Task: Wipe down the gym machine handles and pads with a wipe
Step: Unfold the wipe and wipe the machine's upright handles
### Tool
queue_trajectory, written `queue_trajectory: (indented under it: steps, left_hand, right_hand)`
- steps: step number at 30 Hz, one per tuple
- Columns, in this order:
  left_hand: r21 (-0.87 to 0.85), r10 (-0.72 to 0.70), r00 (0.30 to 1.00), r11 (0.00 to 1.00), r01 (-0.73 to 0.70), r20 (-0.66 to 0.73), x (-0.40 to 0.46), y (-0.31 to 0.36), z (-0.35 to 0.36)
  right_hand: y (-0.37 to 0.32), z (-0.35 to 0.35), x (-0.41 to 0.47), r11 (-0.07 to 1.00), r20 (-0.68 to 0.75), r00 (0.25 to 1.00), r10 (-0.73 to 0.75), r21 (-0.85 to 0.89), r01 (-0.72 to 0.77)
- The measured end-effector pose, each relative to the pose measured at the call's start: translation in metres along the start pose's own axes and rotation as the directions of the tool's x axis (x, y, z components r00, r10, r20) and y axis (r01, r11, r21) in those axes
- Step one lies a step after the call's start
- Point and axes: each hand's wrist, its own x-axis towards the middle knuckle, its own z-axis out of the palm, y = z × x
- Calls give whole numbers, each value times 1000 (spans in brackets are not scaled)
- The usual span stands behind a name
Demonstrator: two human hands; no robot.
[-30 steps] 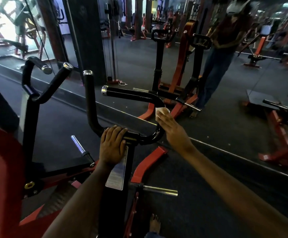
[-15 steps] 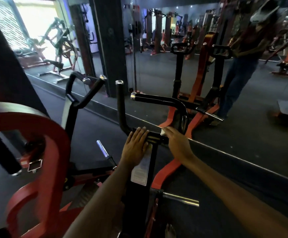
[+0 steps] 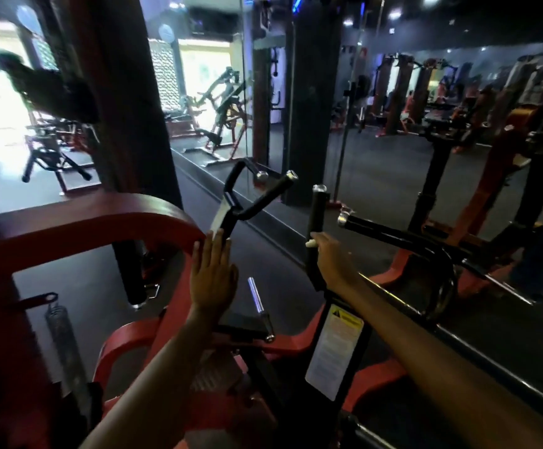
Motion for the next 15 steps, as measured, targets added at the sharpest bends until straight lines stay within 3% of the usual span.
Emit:
queue_trajectory:
  steps: [2, 4, 7, 9, 11, 13, 15]
  left_hand:
    - [50, -20, 997, 998, 23, -69, 15, -18, -4]
    - [63, 18, 993, 998, -10, -114, 23, -28, -4]
    - [86, -11, 982, 996, 28, -190, 25, -28, 7]
    - [102, -88, 968, 988, 115, -235, 28, -23, 14]
    - [142, -123, 954, 976, 166, -272, 30, -21, 22]
    - [162, -151, 938, 965, 209, -311, 32, -20, 27]
    - [150, -192, 924, 956, 252, -330, 32, -19, 31]
  right_hand:
    - [-6, 2, 25, 993, 29, 998, 53, 99, -55]
    - [-11, -1, 56, 997, -10, 1000, 15, 69, -14]
    - [-20, -6, 100, 956, 19, 987, -158, -247, 158]
    - [-15, -6, 119, 786, 11, 961, -276, -574, 232]
    - [-13, -2, 123, 588, 82, 980, -182, -790, 175]
    - [2, 14, 120, 465, 152, 972, -181, -857, 221]
    - [11, 26, 114, 415, 202, 966, -162, -874, 253]
